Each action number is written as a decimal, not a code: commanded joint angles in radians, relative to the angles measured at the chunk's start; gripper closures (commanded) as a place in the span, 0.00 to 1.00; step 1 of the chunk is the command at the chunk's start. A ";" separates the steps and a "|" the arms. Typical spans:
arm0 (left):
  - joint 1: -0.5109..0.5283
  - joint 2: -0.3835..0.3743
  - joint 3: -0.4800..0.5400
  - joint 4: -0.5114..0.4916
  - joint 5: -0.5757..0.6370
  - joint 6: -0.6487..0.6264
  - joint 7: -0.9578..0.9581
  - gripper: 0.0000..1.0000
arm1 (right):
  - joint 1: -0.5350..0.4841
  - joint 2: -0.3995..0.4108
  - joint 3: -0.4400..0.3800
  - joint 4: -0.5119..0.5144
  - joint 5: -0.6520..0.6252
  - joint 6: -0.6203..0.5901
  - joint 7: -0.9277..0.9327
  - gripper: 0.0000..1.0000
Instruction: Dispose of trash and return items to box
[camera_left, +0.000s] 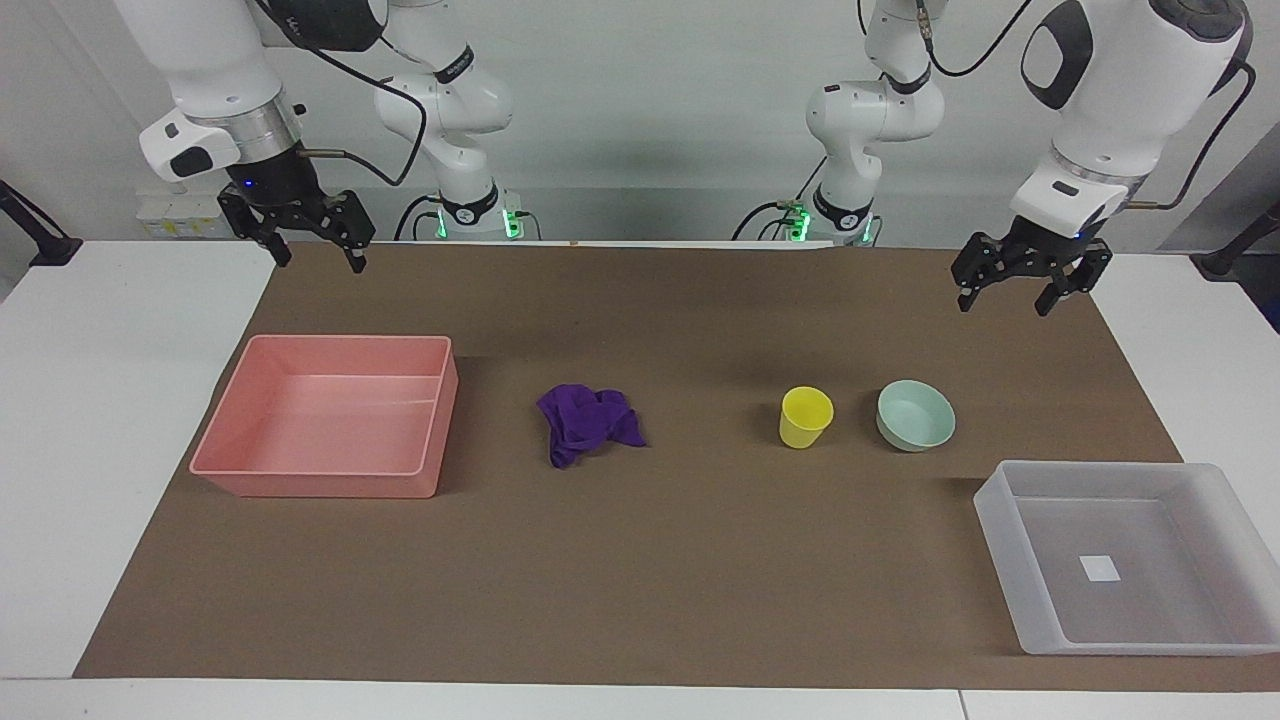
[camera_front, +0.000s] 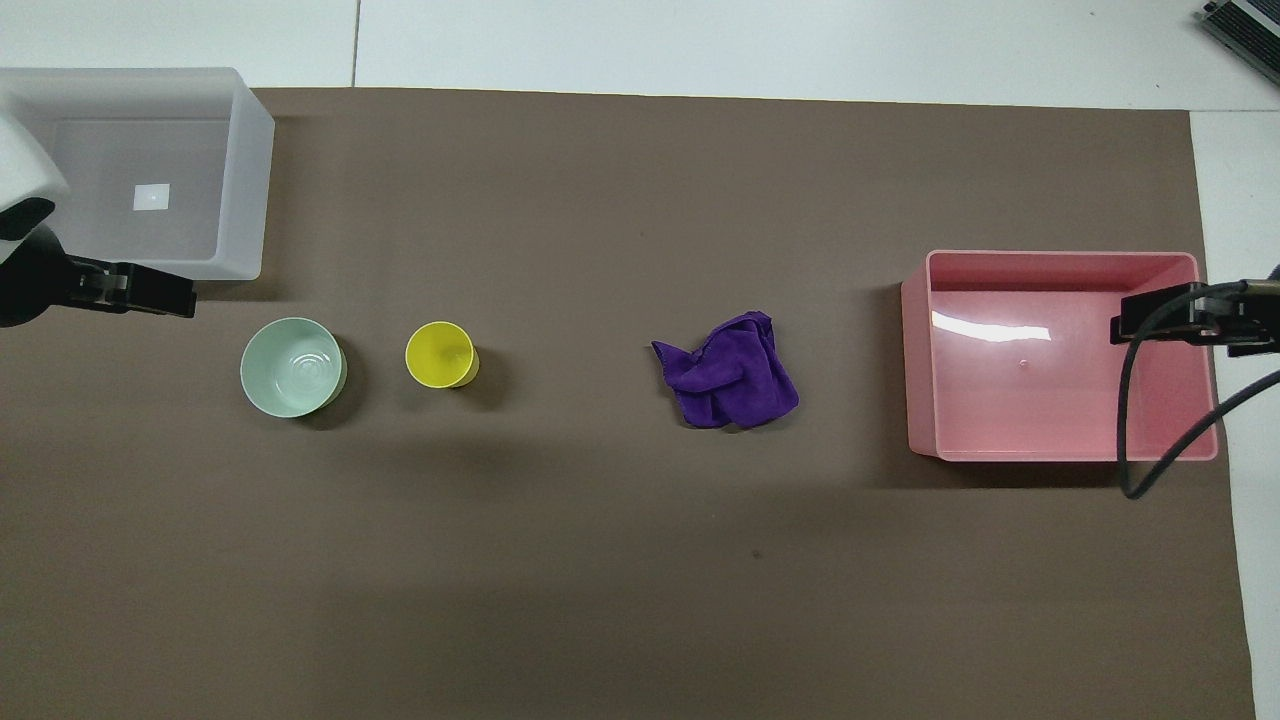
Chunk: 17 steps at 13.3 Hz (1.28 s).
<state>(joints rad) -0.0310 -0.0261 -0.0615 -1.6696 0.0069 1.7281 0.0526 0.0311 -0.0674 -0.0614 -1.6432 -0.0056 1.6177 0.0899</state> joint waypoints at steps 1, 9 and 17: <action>0.005 -0.029 -0.001 -0.038 0.005 0.022 -0.011 0.00 | -0.014 -0.014 0.008 -0.015 -0.008 0.001 -0.029 0.00; 0.006 -0.031 -0.001 -0.039 0.007 0.025 -0.019 0.00 | -0.004 -0.015 0.009 -0.018 -0.007 0.008 -0.029 0.00; 0.043 -0.058 0.000 -0.162 0.007 0.169 -0.008 0.00 | 0.205 0.065 0.025 -0.260 0.018 0.446 0.086 0.00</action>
<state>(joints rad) -0.0021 -0.0375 -0.0571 -1.7404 0.0069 1.8249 0.0425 0.1812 -0.0425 -0.0433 -1.8504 -0.0003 1.9493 0.1250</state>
